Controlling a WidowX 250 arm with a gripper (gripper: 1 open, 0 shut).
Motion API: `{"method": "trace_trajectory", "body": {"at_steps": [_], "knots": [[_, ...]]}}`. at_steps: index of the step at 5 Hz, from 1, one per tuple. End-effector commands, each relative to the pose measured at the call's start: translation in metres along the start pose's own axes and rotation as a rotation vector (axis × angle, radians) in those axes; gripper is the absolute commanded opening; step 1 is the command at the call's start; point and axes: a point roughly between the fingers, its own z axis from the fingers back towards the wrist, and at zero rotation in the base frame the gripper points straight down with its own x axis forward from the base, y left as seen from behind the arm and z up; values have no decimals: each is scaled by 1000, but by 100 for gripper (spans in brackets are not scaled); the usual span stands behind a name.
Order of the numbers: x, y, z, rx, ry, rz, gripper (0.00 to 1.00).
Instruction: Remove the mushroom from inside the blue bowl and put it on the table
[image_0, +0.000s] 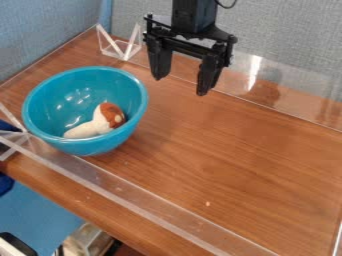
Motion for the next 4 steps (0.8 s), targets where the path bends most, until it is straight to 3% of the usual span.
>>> {"method": "trace_trajectory", "body": {"at_steps": [1, 2, 3, 4], "knots": [[-1, 1, -5, -2, 15, 2, 100], [-11, 27, -11, -7, 21, 43, 100], [-21, 63, -7, -7, -2, 91, 100], [-29, 93, -14, -1, -15, 115, 100]]}}
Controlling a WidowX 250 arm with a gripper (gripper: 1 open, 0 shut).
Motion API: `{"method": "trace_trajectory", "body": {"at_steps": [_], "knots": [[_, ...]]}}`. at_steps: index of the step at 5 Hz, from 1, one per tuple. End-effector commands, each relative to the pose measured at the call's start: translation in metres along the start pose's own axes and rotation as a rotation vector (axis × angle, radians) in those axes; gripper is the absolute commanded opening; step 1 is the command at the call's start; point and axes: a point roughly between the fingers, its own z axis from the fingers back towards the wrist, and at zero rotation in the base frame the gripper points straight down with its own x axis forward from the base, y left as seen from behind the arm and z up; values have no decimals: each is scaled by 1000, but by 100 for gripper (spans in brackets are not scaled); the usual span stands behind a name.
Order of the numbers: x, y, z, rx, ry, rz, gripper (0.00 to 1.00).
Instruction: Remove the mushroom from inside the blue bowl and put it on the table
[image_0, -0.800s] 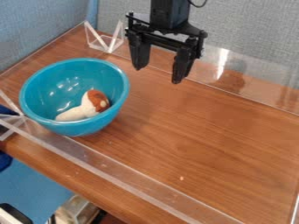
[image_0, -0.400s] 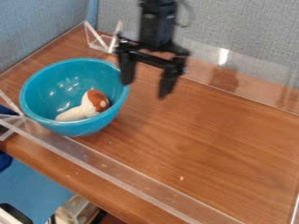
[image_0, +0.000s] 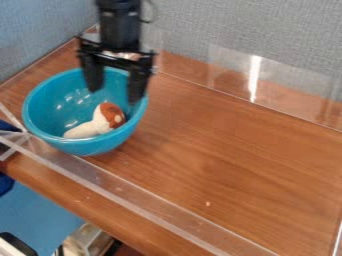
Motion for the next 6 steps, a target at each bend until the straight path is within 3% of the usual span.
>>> {"method": "trace_trajectory", "body": {"at_steps": [1, 4, 6], "knots": [[0, 23, 8, 27, -70, -8, 100], [14, 34, -18, 45, -68, -39, 100], [24, 38, -26, 46, -77, -60, 100]]}}
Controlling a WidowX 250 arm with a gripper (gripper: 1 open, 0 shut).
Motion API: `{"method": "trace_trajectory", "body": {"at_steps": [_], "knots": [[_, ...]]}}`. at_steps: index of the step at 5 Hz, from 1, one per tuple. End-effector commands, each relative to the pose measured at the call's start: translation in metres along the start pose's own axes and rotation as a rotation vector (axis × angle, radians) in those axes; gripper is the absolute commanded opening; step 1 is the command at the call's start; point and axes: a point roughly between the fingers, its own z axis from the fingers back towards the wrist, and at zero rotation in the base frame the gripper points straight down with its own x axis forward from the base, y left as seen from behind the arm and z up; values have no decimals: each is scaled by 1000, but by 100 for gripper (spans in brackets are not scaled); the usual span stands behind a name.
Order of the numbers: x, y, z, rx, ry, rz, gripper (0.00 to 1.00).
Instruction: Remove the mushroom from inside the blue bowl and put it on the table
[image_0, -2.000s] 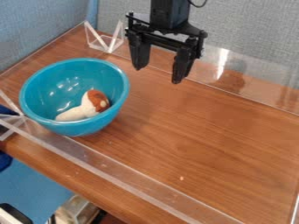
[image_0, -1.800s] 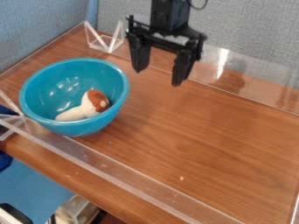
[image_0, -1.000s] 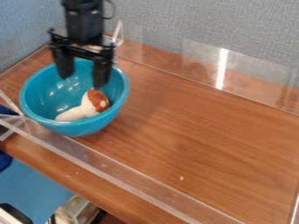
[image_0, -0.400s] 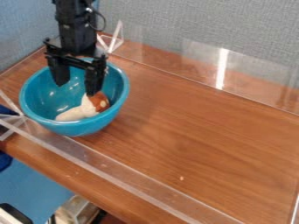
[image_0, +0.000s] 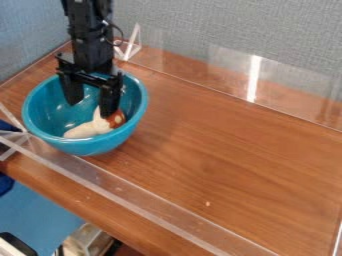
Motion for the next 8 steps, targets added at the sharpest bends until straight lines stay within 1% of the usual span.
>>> {"method": "trace_trajectory", "body": {"at_steps": [1, 3, 4, 8], "knots": [[8, 8, 14, 19, -60, 8, 100], [12, 12, 15, 19, -79, 8, 100], [14, 15, 13, 21, -83, 17, 100], [26, 32, 2, 34, -69, 54, 100]]}}
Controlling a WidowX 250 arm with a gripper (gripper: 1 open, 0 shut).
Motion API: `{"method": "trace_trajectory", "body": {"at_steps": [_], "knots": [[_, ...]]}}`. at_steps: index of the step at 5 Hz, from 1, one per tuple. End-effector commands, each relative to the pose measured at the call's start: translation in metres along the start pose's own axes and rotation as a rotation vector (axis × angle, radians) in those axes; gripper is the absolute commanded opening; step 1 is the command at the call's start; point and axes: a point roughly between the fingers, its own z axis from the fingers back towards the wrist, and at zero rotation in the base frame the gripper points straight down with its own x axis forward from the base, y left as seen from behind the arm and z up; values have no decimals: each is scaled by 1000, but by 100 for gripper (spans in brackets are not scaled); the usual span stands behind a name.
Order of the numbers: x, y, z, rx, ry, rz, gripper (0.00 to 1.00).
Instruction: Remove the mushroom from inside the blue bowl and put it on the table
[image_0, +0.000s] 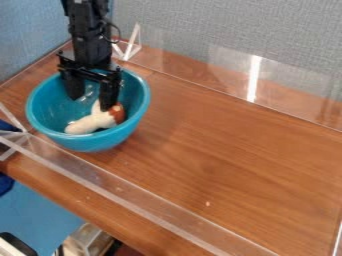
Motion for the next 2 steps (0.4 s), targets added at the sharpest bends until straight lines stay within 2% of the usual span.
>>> {"method": "trace_trajectory", "body": {"at_steps": [1, 2], "knots": [[7, 14, 5, 20, -36, 35, 100], [8, 14, 1, 16, -32, 37, 100]]}}
